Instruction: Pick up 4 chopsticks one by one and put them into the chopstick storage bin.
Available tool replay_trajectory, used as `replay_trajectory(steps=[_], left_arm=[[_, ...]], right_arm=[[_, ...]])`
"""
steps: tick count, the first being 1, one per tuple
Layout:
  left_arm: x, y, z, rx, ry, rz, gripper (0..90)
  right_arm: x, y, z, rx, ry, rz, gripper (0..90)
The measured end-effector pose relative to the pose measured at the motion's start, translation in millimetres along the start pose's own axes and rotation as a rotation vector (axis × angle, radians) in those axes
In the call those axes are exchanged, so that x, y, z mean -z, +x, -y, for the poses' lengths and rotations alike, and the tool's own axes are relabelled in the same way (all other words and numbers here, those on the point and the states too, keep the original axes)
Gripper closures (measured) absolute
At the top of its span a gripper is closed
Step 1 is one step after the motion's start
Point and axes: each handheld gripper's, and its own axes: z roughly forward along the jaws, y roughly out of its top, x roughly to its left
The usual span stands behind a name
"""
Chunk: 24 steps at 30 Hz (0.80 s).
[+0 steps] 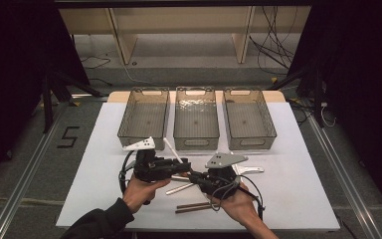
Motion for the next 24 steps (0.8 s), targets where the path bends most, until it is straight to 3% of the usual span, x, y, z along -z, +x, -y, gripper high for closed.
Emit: replay_trajectory(steps=[8, 14, 18, 24], left_arm=[[1.6, 1.5, -1.1, 0.013, -0.005, 0.019, 74.5], [1.7, -3.1, -2.9, -0.006, 0.0, 0.043, 82.0], [2.7, -8.4, -5.9, -0.036, 0.01, 0.028, 83.0], [10.1, -5.2, -14.2, -0.025, 0.012, -0.033, 83.0]], right_arm=[[1.0, 0.4, -0.1, 0.007, -0.013, -0.001, 85.7], [0.2, -0.2, 0.3, 0.012, -0.015, 0.006, 83.2], [1.8, -2.6, -0.4, -0.011, -0.028, -0.007, 77.8], [7.9, -10.2, -1.5, -0.038, -0.03, -0.012, 61.9]])
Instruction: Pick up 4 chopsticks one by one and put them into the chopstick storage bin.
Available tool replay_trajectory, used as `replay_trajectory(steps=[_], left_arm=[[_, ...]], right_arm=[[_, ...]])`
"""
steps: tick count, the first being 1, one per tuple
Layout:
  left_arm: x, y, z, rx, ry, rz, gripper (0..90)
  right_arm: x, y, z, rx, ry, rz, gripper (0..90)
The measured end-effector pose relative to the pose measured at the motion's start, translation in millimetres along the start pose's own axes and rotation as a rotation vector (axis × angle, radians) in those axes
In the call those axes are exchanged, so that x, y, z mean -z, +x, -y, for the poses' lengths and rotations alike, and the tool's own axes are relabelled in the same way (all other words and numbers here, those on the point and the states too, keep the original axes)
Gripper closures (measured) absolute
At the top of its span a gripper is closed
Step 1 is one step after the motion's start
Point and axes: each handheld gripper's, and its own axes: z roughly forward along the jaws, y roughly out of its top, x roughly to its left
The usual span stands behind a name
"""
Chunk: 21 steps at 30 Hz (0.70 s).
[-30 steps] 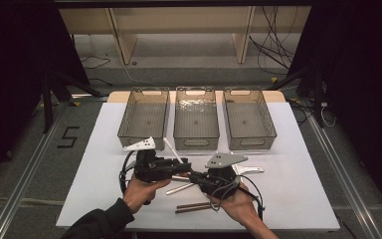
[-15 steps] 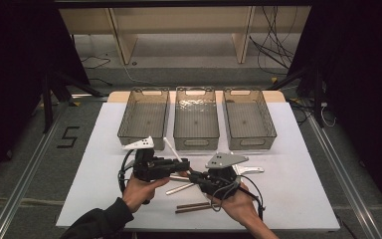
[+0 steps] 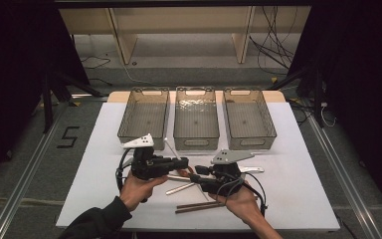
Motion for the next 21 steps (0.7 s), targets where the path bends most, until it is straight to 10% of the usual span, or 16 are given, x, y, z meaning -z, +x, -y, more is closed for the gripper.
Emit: replay_trajectory(steps=[21], left_arm=[[65.9, 35.9, -46.9, 0.025, -0.148, -0.183, 83.0]], right_arm=[[38.4, -30.8, 8.4, -0.07, 0.004, 0.133, 35.7]])
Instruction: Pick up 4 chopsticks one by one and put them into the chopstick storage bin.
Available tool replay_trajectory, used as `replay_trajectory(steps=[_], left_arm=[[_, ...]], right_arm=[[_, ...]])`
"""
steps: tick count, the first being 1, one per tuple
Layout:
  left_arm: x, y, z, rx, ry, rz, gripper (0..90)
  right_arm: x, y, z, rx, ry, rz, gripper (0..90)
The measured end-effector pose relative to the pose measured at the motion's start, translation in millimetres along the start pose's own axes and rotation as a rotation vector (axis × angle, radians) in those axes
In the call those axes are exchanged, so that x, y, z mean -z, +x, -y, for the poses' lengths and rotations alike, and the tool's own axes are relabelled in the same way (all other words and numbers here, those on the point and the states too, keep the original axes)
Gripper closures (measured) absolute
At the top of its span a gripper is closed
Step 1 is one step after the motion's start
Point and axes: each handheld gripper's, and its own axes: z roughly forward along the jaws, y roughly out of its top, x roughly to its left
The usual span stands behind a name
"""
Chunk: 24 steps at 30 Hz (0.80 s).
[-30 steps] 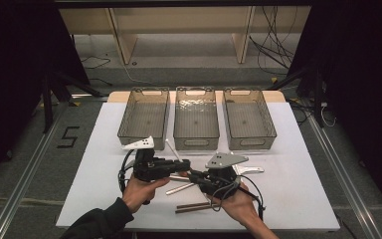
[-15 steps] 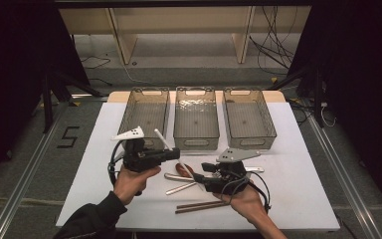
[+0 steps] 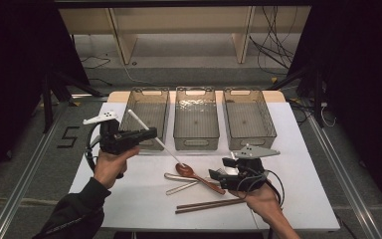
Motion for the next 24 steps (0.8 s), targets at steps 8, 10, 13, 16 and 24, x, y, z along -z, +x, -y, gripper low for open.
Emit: replay_trajectory(steps=[8, 10, 13, 16, 24], left_arm=[[10.8, 16.0, -12.6, 0.017, -0.036, -0.052, 83.0], [13.7, 19.2, -16.3, 0.018, -0.043, -0.059, 83.0], [17.1, 24.0, -21.2, 0.021, -0.058, -0.074, 82.9], [19.4, 28.0, -24.7, 0.021, -0.07, -0.095, 82.9], [22.5, 35.9, -31.7, 0.013, -0.081, -0.144, 82.9]], right_arm=[[7.5, -10.4, 7.9, -0.029, 0.021, 0.026, 29.7], [9.1, -11.6, 8.8, -0.035, 0.022, 0.03, 29.1], [10.5, -13.5, 9.8, -0.038, 0.02, 0.039, 28.0], [10.6, -14.2, 10.8, -0.039, 0.024, 0.041, 27.4], [10.5, -13.5, 11.1, -0.034, 0.024, 0.042, 27.0]])
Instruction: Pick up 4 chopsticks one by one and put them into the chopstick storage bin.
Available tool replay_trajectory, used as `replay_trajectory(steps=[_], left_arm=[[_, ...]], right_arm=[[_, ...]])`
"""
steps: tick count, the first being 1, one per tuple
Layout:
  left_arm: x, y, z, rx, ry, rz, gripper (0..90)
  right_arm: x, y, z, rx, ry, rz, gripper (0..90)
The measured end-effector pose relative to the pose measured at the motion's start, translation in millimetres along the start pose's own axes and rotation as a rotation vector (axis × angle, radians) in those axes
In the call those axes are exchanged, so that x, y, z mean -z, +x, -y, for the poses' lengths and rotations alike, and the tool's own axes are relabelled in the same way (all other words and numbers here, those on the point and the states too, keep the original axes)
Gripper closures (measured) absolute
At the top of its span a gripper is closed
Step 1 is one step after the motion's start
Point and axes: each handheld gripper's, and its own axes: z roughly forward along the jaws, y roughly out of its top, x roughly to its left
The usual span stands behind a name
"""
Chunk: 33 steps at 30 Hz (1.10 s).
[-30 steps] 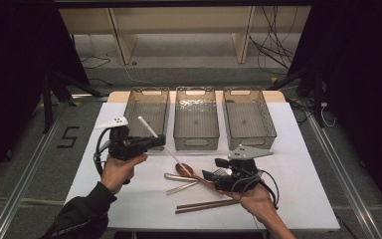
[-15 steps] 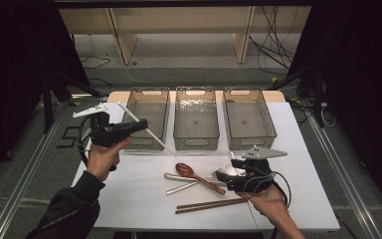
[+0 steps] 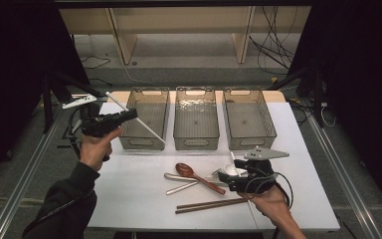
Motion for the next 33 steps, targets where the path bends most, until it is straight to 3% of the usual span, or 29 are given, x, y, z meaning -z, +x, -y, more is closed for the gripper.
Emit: replay_trajectory(steps=[19, 33], left_arm=[[-10.6, 20.9, -25.0, -0.006, 0.019, -0.104, 82.8], [-29.3, 34.3, -23.8, 0.016, 0.06, -0.149, 82.6]], right_arm=[[2.1, 0.7, -1.4, -0.001, -0.021, -0.008, 24.8], [2.5, 1.2, -1.7, 0.007, -0.03, -0.012, 24.6]])
